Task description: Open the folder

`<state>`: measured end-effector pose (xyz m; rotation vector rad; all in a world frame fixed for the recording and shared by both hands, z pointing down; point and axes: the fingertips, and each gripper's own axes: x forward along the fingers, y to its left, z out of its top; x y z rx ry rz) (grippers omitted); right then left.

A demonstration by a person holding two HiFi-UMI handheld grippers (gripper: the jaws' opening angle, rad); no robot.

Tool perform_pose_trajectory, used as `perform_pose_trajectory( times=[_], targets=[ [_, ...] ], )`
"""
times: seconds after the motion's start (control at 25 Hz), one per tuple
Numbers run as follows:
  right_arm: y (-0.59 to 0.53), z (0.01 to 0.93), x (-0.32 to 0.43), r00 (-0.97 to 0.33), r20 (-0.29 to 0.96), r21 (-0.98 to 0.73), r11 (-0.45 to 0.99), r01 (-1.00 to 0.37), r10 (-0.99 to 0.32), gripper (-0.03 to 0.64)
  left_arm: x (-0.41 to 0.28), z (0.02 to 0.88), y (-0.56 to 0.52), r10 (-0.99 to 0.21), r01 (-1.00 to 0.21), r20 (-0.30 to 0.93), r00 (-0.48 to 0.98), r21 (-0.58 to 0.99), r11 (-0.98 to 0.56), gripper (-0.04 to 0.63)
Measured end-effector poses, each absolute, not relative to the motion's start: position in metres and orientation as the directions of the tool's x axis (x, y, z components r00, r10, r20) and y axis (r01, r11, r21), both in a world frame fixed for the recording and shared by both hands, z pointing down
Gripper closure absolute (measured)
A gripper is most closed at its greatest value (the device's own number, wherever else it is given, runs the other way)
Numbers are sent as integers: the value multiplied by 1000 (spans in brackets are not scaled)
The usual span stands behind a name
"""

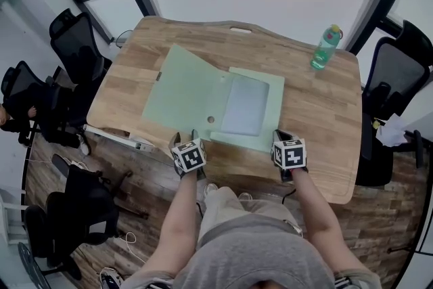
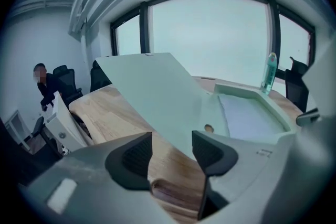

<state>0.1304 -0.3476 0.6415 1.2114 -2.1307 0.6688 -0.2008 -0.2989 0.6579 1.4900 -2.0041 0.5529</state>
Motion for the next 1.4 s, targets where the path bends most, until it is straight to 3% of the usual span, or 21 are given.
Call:
perform_pose_trajectory(
  times=[0.28,0.68,1.4],
  targets=[
    [-304,614,106,-465,608,-181,458,-870,-643,615,-159,611,-287,-819,-985,567,-84,79,155,397],
    [-200,554,68,-496,458,-247,430,-868,-738,615,-100,569,-205,-846,-981,502,178,160,-111,571],
    [-31,501,31,-479,354,-238,418,-877,-803,615,-92,517,-45,-804,-914,435,405,233,-333,591]
  ],
)
